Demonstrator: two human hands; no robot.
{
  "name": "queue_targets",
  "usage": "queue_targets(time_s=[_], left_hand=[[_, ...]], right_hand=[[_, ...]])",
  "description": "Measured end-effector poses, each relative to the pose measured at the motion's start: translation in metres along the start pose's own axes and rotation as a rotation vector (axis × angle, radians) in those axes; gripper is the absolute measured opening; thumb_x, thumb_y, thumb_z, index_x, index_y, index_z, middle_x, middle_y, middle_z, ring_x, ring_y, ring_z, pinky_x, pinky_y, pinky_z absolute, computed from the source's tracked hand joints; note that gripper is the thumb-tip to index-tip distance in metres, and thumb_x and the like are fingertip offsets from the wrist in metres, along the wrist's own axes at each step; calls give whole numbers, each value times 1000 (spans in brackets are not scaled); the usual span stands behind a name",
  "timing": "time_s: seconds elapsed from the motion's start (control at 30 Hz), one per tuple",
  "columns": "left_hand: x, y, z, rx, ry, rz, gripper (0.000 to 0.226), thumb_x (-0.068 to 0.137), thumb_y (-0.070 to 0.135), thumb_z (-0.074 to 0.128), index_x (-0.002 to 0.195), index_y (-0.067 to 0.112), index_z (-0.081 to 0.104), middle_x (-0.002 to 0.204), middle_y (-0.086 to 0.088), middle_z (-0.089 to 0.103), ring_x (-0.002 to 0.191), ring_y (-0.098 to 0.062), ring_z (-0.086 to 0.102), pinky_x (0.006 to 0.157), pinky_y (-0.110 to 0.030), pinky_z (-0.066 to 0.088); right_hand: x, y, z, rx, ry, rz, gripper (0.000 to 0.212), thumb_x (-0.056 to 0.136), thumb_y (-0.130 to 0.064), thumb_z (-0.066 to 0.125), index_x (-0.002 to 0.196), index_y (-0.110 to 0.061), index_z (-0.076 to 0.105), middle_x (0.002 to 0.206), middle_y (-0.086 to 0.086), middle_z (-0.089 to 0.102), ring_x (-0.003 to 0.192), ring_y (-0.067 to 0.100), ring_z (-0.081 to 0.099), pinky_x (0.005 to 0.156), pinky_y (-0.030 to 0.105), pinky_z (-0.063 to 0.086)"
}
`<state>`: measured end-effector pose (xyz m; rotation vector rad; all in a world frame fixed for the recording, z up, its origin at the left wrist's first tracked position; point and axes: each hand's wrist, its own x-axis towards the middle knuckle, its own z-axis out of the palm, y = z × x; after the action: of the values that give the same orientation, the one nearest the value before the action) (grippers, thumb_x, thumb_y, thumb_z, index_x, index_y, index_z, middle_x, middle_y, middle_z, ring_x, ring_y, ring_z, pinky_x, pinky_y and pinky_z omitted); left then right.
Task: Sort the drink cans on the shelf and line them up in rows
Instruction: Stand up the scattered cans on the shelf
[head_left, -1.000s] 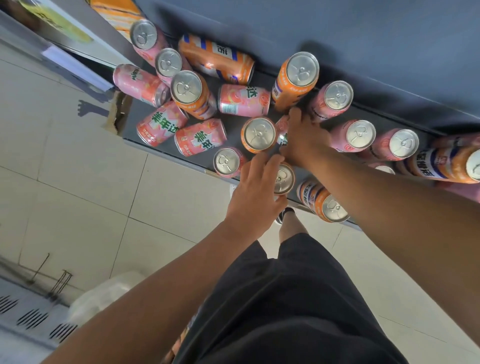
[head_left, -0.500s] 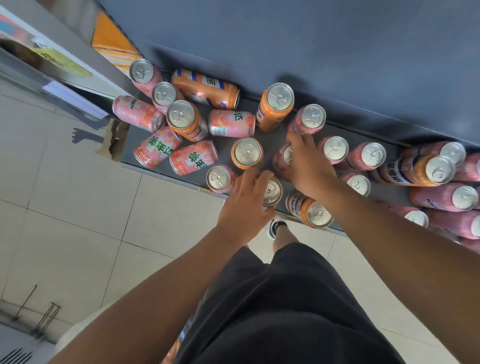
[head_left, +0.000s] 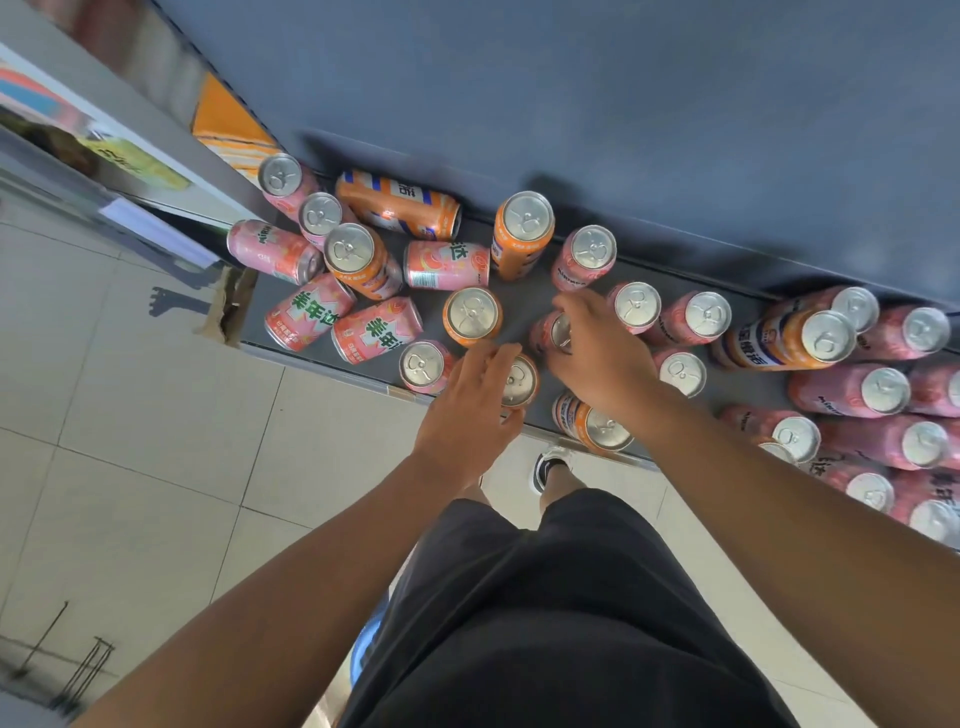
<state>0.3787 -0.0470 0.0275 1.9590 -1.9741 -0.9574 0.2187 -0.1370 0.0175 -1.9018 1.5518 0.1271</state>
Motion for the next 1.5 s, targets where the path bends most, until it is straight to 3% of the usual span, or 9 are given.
queue_targets(time_s=[0.2, 0.4, 0.53, 0.63, 0.83, 1.1, 1.33, 1.5], left_hand=[[-9, 11, -8, 14, 1, -76, 60, 87, 28, 70, 139, 20, 43, 144, -3, 42, 131, -24, 44, 92, -41, 53], [-28, 28, -19, 271, 131, -134, 53, 85, 31, 70, 132, 20, 49, 135, -5, 53, 119, -30, 55, 93, -45, 53], [-40, 38, -28, 375, 81, -293, 53, 97, 38, 49, 144, 27, 28, 153, 3, 31, 138, -28, 34, 112, -41, 35], [-49, 39, -34, 422, 37, -376, 56, 101, 44, 36, 150, 28, 13, 161, 5, 14, 144, -24, 21, 117, -39, 24], [-63, 11, -55, 453, -10, -424, 59, 102, 50, 27, 152, 31, 4, 164, 3, 6, 150, -25, 12, 120, -45, 21], [-89, -76, -126, 503, -74, -332, 62, 103, 49, 26, 154, 27, -2, 165, 0, -3, 152, -29, 4, 122, -48, 16], [-104, -138, -171, 492, -27, -263, 58, 103, 46, 31, 152, 24, 10, 163, -2, 8, 148, -30, 13, 120, -46, 20], [-94, -152, -178, 475, -56, -245, 56, 102, 46, 33, 150, 24, 14, 162, -4, 11, 148, -32, 14, 119, -47, 22]], right_hand=[[-26, -10, -14, -63, 109, -75, 43, 90, -26, 57, 131, -16, 47, 137, 3, 46, 116, 30, 53, 79, 40, 50], [-44, -21, -25, -143, 119, -93, 49, 94, -48, 46, 136, -22, 45, 150, 4, 40, 134, 31, 41, 100, 46, 41], [-54, -31, -36, -206, 81, -139, 50, 96, -45, 45, 140, -22, 39, 154, 6, 33, 137, 32, 35, 103, 46, 37], [-60, -42, -45, -223, 46, -180, 51, 97, -41, 45, 143, -22, 35, 159, 5, 25, 143, 32, 27, 107, 47, 34], [-61, -79, -40, -252, 44, -168, 51, 96, -41, 44, 143, -23, 34, 160, 3, 25, 142, 33, 28, 107, 50, 36], [-56, -170, 3, -238, 59, -55, 59, 99, -47, 37, 151, -25, 24, 164, 0, 13, 148, 29, 17, 114, 47, 28], [-56, -234, 40, -183, 50, -14, 55, 95, -45, 41, 146, -26, 31, 158, -1, 25, 143, 27, 29, 109, 45, 36], [-50, -243, 40, -165, 113, 28, 42, 97, -44, 40, 134, -24, 42, 141, -3, 41, 127, 27, 46, 92, 41, 43]])
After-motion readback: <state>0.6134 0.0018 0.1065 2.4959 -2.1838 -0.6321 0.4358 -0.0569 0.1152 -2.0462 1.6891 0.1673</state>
